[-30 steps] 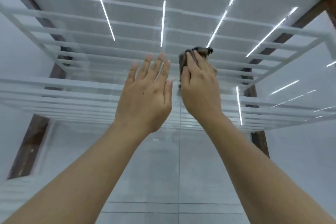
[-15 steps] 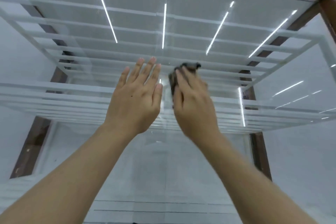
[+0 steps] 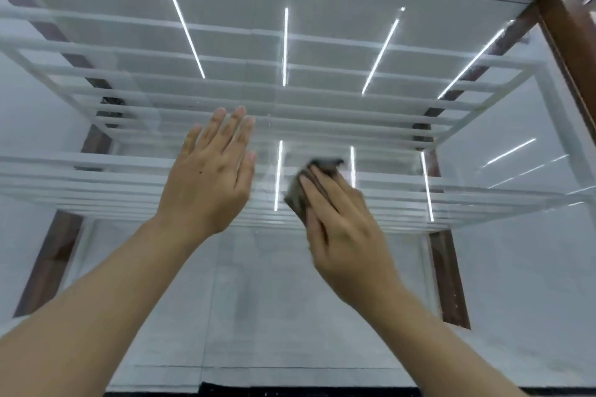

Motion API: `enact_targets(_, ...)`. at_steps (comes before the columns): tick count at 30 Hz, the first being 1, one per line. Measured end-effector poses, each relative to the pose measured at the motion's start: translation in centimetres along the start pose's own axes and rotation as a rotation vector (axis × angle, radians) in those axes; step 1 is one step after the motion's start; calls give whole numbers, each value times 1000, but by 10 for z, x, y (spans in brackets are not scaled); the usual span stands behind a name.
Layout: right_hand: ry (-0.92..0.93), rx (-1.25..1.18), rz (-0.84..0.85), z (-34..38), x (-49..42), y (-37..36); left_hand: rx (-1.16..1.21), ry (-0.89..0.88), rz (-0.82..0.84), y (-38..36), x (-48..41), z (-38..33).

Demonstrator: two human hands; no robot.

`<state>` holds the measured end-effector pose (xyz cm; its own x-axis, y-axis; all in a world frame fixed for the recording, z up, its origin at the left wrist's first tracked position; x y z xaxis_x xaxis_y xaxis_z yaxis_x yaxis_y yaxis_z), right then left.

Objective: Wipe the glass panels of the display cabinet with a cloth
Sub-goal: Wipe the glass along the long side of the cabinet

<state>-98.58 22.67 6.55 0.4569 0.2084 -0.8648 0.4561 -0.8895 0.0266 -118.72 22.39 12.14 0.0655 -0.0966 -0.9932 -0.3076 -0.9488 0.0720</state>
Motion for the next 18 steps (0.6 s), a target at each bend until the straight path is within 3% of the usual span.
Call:
enact_targets(3, -192, 29, -103, -57, 24, 31, 0, 19, 10, -1, 2, 0)
enact_targets(7, -482, 71, -226, -115, -55, 38, -10, 33, 7, -2, 2, -2)
enact_targets(10, -290, 29, -212, -77, -89, 9, -6, 65, 10, 0, 2, -7)
enact_targets(12, -63, 27, -127, -40, -59, -2, 10, 124, -9, 0, 2, -17)
enact_targets(14, 32, 11, -10, -30, -7, 10, 27, 189, -41, -2, 2, -33)
enact_targets(16, -61, 23, -41, -60, 30, 33, 29, 158, -77, -6, 2, -56)
enact_targets(18, -292, 59, -139, -109, 34, 57, 28, 40, -80, -14, 1, -79)
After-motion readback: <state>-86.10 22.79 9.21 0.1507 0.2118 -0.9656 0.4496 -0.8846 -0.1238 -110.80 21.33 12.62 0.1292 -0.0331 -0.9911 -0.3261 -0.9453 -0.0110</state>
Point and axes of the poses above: each hand's wrist, its own x-axis away from the middle knuckle, its own y-axis out of the back of the hand, z = x × y, the point moved 2 cm from there along -x, towards the middle knuckle, and after that the axes turned 12 degrees about y, right-handed, at the moved point
